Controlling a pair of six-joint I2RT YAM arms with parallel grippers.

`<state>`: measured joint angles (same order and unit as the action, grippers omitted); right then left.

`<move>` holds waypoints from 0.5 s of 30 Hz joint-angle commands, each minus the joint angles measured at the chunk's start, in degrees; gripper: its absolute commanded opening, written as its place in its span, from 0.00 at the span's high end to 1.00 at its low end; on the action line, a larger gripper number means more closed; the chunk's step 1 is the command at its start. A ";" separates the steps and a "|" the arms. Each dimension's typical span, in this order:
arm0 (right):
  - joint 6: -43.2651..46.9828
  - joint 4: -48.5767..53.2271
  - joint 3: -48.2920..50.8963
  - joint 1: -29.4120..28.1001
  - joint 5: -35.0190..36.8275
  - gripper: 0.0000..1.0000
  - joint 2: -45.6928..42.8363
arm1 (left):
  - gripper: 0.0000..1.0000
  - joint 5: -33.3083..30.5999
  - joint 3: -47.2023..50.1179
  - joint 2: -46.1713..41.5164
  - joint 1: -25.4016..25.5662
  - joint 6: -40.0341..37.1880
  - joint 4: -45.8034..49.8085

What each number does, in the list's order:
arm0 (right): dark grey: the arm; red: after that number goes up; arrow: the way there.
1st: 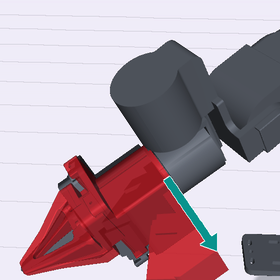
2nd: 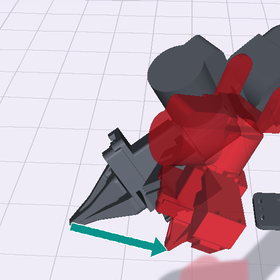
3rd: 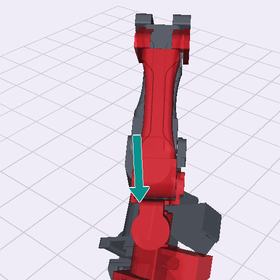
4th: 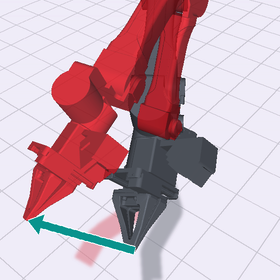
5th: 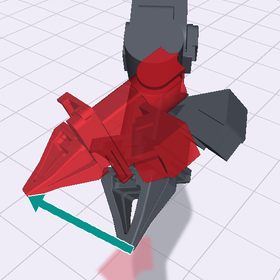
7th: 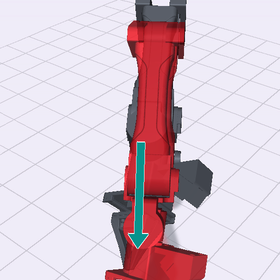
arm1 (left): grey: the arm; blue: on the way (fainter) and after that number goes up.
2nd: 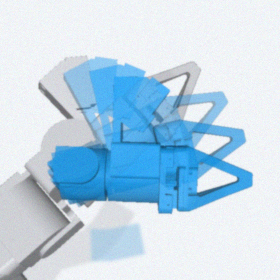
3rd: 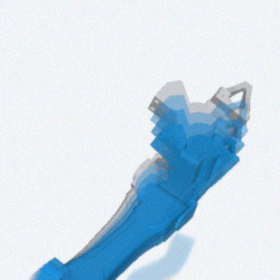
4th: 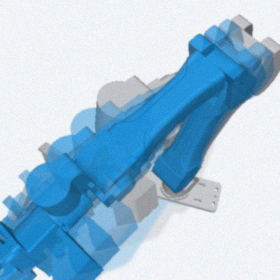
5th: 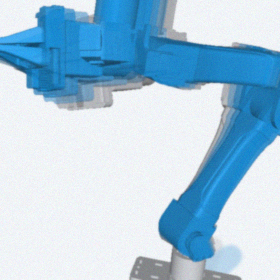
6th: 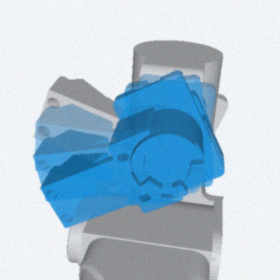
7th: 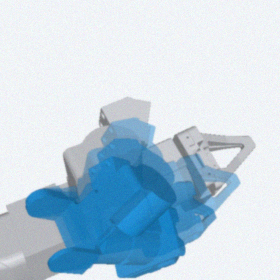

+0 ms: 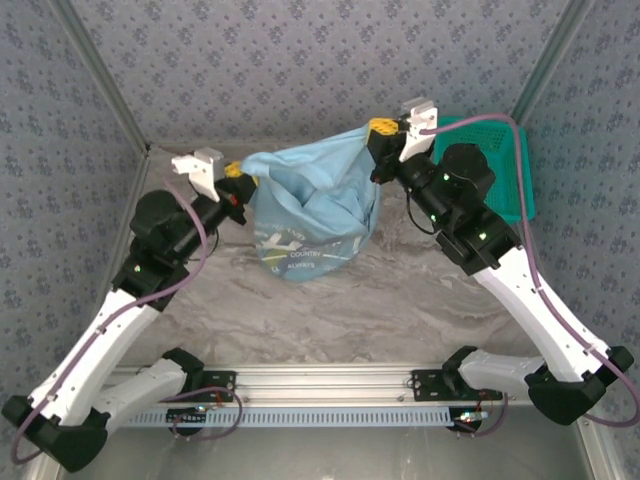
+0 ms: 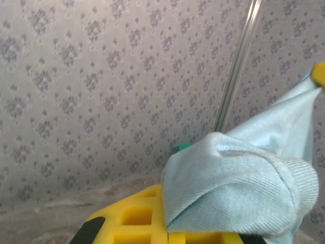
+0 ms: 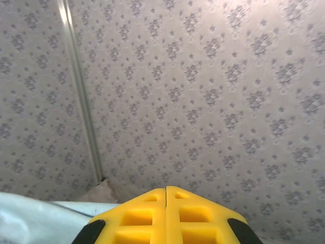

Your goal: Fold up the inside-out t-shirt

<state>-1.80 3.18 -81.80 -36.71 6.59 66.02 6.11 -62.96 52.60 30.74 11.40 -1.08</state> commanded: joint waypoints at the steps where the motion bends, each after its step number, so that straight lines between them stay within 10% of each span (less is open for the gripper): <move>1: 4.09 -1.42 -3.55 0.45 4.70 1.00 -2.70 | 1.00 3.68 -8.47 0.49 -0.43 -4.12 2.31; 8: 3.88 11.27 -10.31 1.46 6.51 1.00 1.35 | 1.00 6.64 -16.80 1.73 -0.42 -6.90 10.86; 15: -4.67 26.27 -11.94 8.34 0.68 0.99 20.53 | 1.00 4.80 -1.77 4.82 -1.00 -2.40 13.37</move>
<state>-2.35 17.98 -93.97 -31.77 6.96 77.43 13.15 -71.31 55.59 30.70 7.22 8.45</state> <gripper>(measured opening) 0.057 0.043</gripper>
